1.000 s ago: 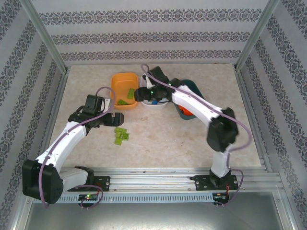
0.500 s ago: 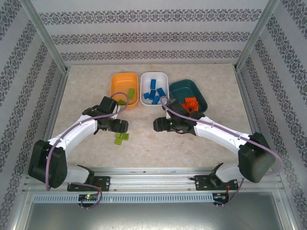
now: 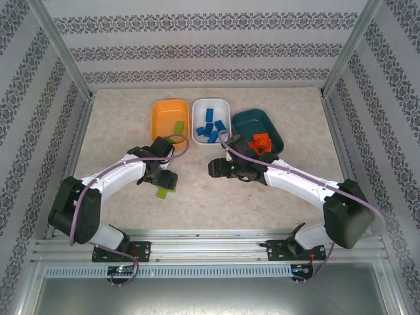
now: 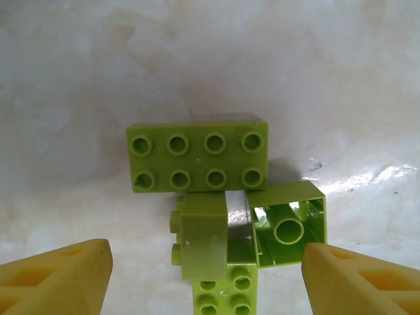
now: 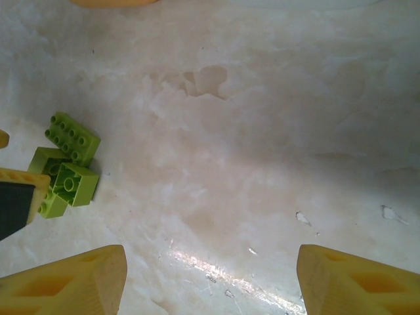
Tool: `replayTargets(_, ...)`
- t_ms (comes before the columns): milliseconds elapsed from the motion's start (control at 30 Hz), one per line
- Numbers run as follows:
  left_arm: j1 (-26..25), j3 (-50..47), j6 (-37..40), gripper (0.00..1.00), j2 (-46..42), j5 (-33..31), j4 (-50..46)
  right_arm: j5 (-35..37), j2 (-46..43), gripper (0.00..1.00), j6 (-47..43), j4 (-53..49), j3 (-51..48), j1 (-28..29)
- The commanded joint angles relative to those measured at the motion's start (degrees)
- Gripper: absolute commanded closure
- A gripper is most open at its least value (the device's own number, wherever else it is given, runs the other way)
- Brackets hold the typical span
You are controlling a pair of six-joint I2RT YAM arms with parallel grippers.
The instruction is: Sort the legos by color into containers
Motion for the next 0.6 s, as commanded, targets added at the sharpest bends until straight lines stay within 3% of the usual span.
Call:
replayTargets(0, -0.41, 1.84, -0.23, 0.26, 0.88, -1.96, -2.73, 0.57, 0.66, 0.31, 1.04, 1.71, 0.41, 0.69)
replayTargets(367, 0.61, 3.28, -0.99, 0.38, 5.05, -1.29, -3.26, 0.20, 0.95, 0.31, 1.22, 2.88, -0.27, 0.84)
replayTargets(567, 1.78, 3.03, -1.08, 0.50, 5.83, -0.16, -3.08, 0.09, 1.02, 0.31, 1.35, 3.55, -1.41, 0.96)
